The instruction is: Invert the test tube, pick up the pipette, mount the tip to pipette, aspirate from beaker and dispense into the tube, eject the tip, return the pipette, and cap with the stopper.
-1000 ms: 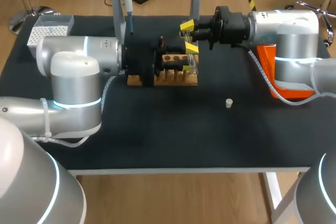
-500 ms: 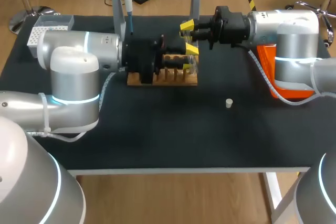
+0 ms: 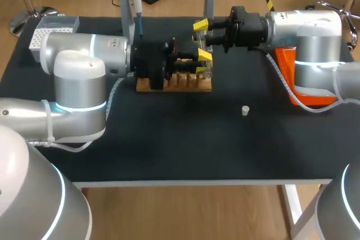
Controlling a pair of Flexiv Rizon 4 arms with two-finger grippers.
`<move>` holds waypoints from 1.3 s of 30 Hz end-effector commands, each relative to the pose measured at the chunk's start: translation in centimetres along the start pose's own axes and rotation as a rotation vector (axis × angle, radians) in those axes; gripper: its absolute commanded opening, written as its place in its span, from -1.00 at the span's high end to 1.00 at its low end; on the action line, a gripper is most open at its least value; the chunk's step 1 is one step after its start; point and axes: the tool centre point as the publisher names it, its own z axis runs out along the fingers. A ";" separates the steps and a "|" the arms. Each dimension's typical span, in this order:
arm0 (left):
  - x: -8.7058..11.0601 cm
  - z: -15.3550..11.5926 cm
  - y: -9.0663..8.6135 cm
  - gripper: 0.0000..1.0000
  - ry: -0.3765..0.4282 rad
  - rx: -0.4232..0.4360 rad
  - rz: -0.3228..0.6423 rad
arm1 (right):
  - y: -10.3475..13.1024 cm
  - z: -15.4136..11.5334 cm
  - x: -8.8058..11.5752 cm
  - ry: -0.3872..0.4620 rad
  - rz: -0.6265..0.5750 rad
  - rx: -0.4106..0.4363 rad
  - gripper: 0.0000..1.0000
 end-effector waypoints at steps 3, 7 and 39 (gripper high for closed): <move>-0.1 0.0 0.1 1.00 0.002 0.004 0.000 | -0.1 -0.1 0.0 -0.001 -0.001 -0.001 -1.00; -0.1 0.0 0.1 1.00 0.002 0.004 0.000 | -0.1 -0.1 0.0 -0.001 -0.001 -0.001 -1.00; -0.1 0.0 0.1 1.00 0.002 0.004 0.000 | -0.8 -6.1 -1.1 -0.166 -0.750 -0.058 -1.00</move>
